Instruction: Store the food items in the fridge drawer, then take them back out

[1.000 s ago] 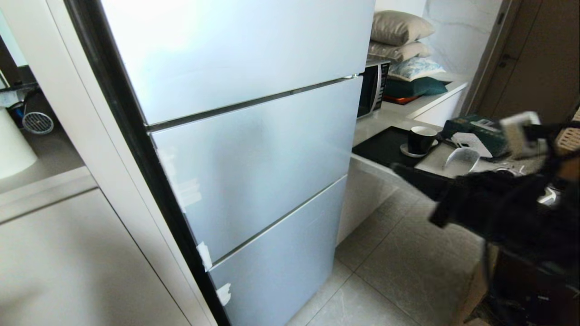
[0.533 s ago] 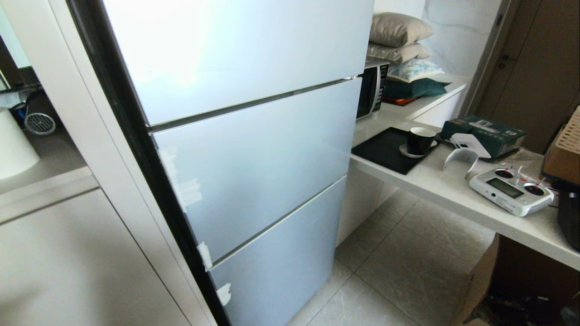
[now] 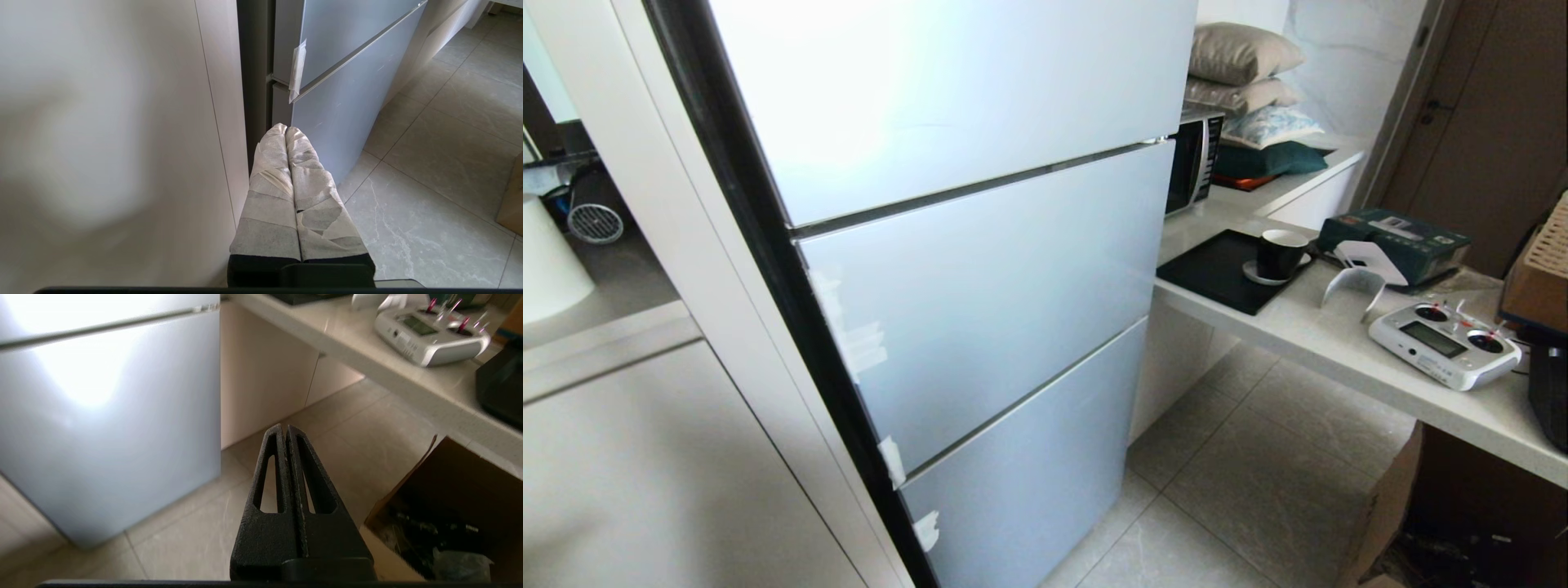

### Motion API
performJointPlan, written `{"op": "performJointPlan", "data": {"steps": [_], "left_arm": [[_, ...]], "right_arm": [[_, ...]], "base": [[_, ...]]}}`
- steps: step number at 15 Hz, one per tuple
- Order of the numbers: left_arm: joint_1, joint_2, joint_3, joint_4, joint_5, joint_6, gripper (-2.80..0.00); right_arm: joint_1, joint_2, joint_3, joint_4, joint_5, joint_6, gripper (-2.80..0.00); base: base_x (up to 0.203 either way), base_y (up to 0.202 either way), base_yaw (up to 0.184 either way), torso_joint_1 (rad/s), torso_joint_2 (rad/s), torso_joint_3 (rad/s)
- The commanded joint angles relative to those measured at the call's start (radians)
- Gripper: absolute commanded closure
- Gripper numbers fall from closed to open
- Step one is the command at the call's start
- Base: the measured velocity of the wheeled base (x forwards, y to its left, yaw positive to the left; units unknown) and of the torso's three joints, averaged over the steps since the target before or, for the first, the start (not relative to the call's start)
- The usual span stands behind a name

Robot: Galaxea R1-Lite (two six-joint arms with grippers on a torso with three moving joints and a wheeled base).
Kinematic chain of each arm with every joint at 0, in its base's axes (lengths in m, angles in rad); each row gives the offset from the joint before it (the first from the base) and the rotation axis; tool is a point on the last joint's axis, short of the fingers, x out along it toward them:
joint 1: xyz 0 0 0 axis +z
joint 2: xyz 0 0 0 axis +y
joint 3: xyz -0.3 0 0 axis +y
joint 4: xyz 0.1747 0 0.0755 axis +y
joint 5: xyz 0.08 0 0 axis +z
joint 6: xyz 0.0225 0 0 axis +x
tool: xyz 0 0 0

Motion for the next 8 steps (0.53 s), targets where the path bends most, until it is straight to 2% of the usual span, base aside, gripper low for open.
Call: {"op": "performJointPlan", "data": {"steps": [1, 3, 8], "left_arm": [[0.0, 0.0, 0.0, 0.001, 0.001, 0.0, 0.0], [0.0, 0.0, 0.0, 0.001, 0.0, 0.0, 0.0], [0.0, 0.002, 0.001, 0.001, -0.005, 0.017, 0.0]], "right_arm": [[-0.001, -0.028, 0.004, 0.003, -0.002, 0.004, 0.0], [-0.002, -0.029, 0.004, 0.003, -0.024, 0.038, 0.0], [-0.002, -0.029, 0.004, 0.001, -0.028, 0.047, 0.0]], "base": [[0.0, 0.0, 0.0, 0.0, 0.0, 0.0], [0.0, 0.0, 0.0, 0.0, 0.0, 0.0], [0.0, 0.0, 0.0, 0.0, 0.0, 0.0]]}}
